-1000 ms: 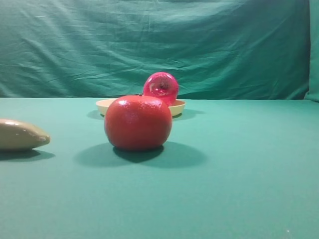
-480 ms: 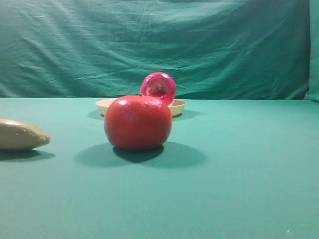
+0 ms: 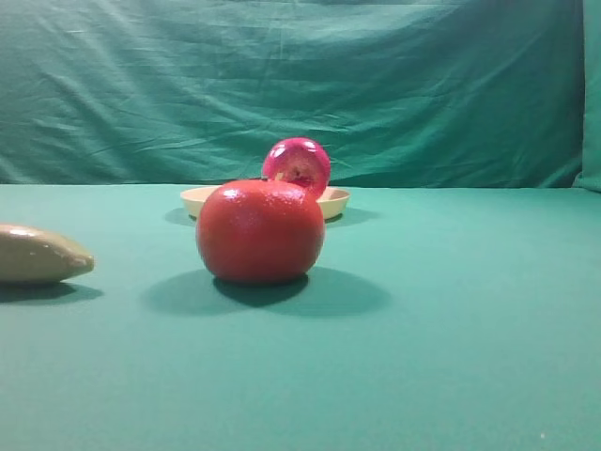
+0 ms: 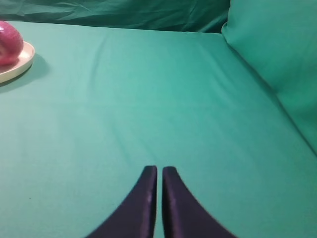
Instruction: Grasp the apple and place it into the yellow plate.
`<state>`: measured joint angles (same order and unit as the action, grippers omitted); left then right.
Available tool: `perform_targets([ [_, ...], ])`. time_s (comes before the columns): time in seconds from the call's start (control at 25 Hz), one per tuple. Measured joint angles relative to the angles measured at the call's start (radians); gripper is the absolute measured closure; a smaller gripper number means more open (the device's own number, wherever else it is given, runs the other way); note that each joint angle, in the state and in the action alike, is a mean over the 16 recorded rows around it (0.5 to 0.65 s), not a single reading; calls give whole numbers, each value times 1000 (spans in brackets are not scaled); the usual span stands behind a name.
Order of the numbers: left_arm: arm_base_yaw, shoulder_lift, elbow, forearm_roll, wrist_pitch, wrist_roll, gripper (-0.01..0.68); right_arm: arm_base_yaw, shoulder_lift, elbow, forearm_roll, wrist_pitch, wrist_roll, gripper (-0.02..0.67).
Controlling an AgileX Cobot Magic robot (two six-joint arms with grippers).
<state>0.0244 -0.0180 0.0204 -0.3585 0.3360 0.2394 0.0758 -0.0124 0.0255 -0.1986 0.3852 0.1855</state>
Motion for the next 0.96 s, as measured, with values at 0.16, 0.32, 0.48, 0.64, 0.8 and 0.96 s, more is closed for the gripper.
perform_targets([
  [0.16,0,0,0,0,0,0,516,0,0,0,0,0,0,649],
  [0.32,0,0,0,0,0,0,516,0,0,0,0,0,0,649],
  [0.48,0,0,0,0,0,0,516,0,0,0,0,0,0,649],
  [0.64,0,0,0,0,0,0,516,0,0,0,0,1,0,649],
  [0.8,0,0,0,0,0,0,516,0,0,0,0,1,0,649],
  [0.96,0,0,0,0,0,0,516,0,0,0,0,1,0,649],
])
